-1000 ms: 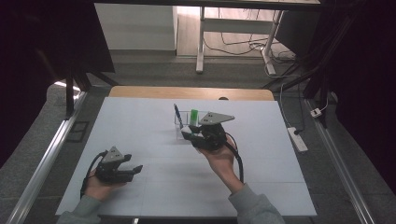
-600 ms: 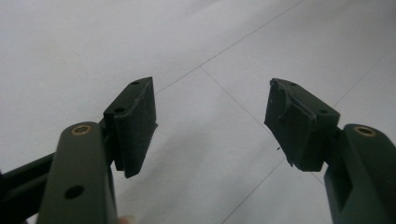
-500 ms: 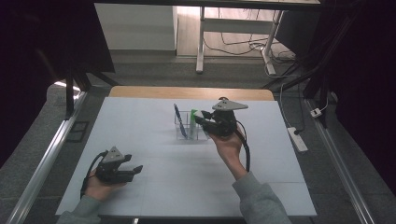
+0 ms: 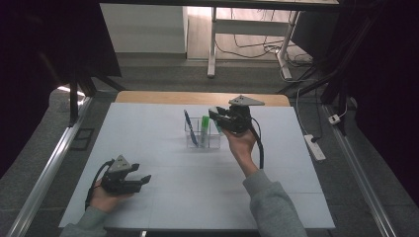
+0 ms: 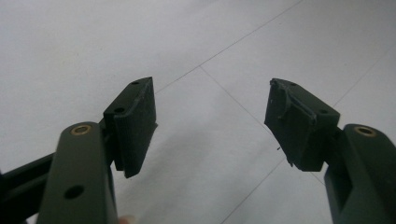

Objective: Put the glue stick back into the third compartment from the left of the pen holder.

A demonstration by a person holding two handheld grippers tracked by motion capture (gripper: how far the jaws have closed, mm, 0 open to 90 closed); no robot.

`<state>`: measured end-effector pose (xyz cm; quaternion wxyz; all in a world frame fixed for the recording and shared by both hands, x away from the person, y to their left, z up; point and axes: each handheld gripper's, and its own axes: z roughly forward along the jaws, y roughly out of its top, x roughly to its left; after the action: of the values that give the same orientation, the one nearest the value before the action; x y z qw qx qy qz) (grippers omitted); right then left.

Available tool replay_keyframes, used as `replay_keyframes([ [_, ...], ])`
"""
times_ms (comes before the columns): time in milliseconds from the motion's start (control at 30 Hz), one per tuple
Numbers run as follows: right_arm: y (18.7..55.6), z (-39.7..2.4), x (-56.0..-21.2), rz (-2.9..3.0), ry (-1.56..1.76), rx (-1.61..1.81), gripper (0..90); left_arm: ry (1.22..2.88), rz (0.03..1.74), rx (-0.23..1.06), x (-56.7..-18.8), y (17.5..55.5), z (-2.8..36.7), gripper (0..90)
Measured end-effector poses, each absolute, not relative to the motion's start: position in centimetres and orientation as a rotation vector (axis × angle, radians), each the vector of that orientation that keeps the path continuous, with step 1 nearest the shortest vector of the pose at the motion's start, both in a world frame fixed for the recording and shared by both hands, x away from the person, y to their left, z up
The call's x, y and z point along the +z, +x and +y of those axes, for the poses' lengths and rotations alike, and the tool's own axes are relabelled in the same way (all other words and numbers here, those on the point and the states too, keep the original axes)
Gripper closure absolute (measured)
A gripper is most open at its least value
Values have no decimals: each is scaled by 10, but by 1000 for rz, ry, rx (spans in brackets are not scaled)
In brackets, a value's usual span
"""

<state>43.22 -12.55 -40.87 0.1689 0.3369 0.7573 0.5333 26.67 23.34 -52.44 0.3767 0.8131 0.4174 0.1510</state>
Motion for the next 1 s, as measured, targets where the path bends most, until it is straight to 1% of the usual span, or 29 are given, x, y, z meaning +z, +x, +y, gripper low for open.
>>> replay_keyframes([
  [433, 454, -112, -424, 2107, 985, 1521, 647, 2081, 1064, 389, -525, 267, 233, 335],
  [900, 462, -113, -434, 2088, 1021, 1519, 642, 2094, 1063, 390, -526, 267, 232, 334],
  [933, 462, -113, -435, 2092, 1021, 1514, 636, 2093, 1063, 389, -526, 267, 232, 334],
  [1000, 461, -115, -435, 2081, 1033, 1510, 587, 2091, 1063, 389, -526, 267, 232, 334],
])
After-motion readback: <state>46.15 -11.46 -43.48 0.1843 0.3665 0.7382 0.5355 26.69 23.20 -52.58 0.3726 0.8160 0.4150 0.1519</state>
